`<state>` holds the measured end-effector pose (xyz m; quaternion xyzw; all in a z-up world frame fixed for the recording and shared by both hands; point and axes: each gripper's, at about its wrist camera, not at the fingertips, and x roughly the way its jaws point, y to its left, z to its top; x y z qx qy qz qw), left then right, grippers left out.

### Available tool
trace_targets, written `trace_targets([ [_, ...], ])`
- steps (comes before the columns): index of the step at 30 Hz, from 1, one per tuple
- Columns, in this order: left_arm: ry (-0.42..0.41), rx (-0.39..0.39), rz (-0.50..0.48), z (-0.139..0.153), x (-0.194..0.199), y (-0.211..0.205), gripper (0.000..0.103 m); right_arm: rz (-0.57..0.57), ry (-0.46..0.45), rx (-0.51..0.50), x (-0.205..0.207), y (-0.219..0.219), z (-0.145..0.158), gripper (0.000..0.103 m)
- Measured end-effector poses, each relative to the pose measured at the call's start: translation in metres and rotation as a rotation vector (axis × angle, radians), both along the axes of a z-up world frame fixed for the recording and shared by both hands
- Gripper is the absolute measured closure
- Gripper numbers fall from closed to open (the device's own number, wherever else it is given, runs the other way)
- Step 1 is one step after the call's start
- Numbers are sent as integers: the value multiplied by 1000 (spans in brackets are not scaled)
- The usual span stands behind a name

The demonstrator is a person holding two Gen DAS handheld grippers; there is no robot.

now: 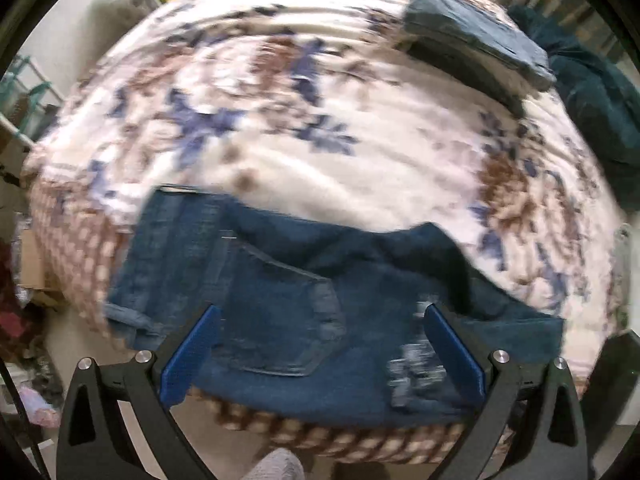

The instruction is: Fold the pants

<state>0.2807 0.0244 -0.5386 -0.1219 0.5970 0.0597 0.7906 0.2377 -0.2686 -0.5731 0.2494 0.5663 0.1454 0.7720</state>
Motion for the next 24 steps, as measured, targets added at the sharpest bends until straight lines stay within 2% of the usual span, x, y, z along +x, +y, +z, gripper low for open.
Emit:
trace_targets([
  [3,56,-89,-38,-26,12,-27,0,-127,11,-6,-17,-64,18,10],
  [4,109,-137,-60,-45,19,-40,0,-182,25,-43,-25,-93,20,10],
  [7,235,-198,-90,-91,29,-67,1,-274,61,-105,-40,-153,13,10],
  [8,272,-207,-104,-103,30,-74,4,-296,78,-130,-42,-170,10,10],
  [10,328,-146,-151,-121,31,-91,6,-330,94,-165,-46,-196,2,10],
  [11,312,-96,-186,-123,31,-99,13,-342,105,-175,-46,-207,-1,10],
  [12,299,-61,-201,-123,29,-102,34,-352,113,-178,-47,-214,-5,10],
  [13,279,-30,-229,-122,28,-106,47,-358,119,-176,-47,-221,-10,10],
  [14,246,7,-253,-115,25,-109,76,-358,123,-176,-45,-227,-13,10],
  [16,202,53,-297,-101,21,-115,94,-357,129,-180,-41,-231,-19,10],
  [19,95,174,-328,-77,18,-120,103,-336,129,-180,-33,-232,-22,10],
  [20,43,242,-322,-68,19,-116,103,-328,129,-189,-32,-229,-22,10],
  [21,38,273,-315,-68,25,-108,103,-320,127,-192,-31,-224,-22,10],
  [22,69,246,-279,-71,31,-95,103,-308,125,-189,-31,-221,-22,10],
  [24,112,104,-174,-72,37,-66,102,-287,134,-192,-31,-213,-22,10],
])
